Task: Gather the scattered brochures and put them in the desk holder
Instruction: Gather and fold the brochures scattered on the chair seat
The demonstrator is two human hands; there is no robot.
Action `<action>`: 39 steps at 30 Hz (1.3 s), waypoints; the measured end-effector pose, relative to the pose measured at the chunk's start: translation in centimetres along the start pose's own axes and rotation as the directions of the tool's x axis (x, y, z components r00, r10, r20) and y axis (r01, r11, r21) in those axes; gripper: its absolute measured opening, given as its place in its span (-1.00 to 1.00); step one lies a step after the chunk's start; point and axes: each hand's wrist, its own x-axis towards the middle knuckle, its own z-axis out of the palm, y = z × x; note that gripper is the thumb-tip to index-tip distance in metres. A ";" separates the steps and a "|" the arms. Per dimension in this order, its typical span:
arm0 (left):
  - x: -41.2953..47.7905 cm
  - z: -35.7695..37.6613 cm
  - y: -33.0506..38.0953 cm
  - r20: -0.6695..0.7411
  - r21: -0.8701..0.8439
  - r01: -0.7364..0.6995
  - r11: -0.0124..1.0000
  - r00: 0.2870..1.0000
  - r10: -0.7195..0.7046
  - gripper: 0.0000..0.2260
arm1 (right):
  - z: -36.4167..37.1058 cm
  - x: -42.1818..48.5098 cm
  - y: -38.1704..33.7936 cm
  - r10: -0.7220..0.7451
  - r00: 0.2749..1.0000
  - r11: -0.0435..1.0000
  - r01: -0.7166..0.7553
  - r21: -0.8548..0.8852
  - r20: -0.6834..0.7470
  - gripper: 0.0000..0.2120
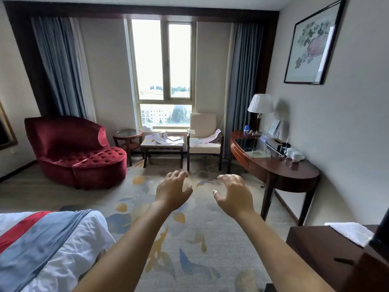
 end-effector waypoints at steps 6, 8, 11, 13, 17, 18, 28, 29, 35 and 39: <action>1.2 1.9 0.0 0.037 0.017 0.046 0.999 0.998 -0.047 -0.61 | 0.8 2.2 1.3 0.011 1.000 1.000 -0.011 0.021 0.022 -0.49; 2.9 2.0 -0.2 0.019 0.011 0.054 0.998 0.998 -0.055 -0.61 | 1.1 3.6 1.6 0.008 1.000 0.999 -0.008 0.031 0.010 -0.49; 5.3 3.3 -0.9 0.026 0.001 0.074 0.997 0.997 -0.074 -0.61 | 2.4 5.6 2.4 0.012 1.000 1.000 -0.012 0.015 0.027 -0.49; 6.9 4.5 -1.6 0.044 -0.003 0.076 0.997 0.996 -0.076 -0.61 | 3.7 7.0 3.2 0.028 0.998 1.000 -0.028 0.002 0.053 -0.48; 11.4 7.0 -4.1 0.037 -0.010 0.059 0.998 0.998 -0.059 -0.63 | 6.6 11.3 4.6 0.059 0.996 0.998 -0.059 -0.003 0.061 -0.48; 12.8 7.5 -4.9 0.040 -0.013 0.057 0.998 0.998 -0.056 -0.63 | 7.3 12.7 4.9 0.065 0.996 0.998 -0.065 0.000 0.061 -0.48; 26.0 12.2 -11.9 0.061 -0.042 0.066 0.997 0.996 -0.063 -0.56 | 13.7 26.5 6.2 0.091 0.995 0.995 -0.090 -0.032 0.034 -0.48; 27.1 12.6 -12.5 0.065 -0.045 0.069 0.997 0.996 -0.066 -0.55 | 14.4 27.6 6.4 0.099 0.994 0.995 -0.098 -0.032 0.038 -0.48; 33.9 16.2 -15.5 0.082 -0.066 0.082 0.994 0.994 -0.077 -0.53 | 18.2 34.6 7.6 0.092 0.994 0.995 -0.089 -0.047 0.065 -0.48; 39.2 19.3 -17.6 0.080 -0.057 0.090 0.994 0.993 -0.086 -0.53 | 21.3 39.9 9.5 0.088 0.992 0.995 -0.083 -0.056 0.086 -0.48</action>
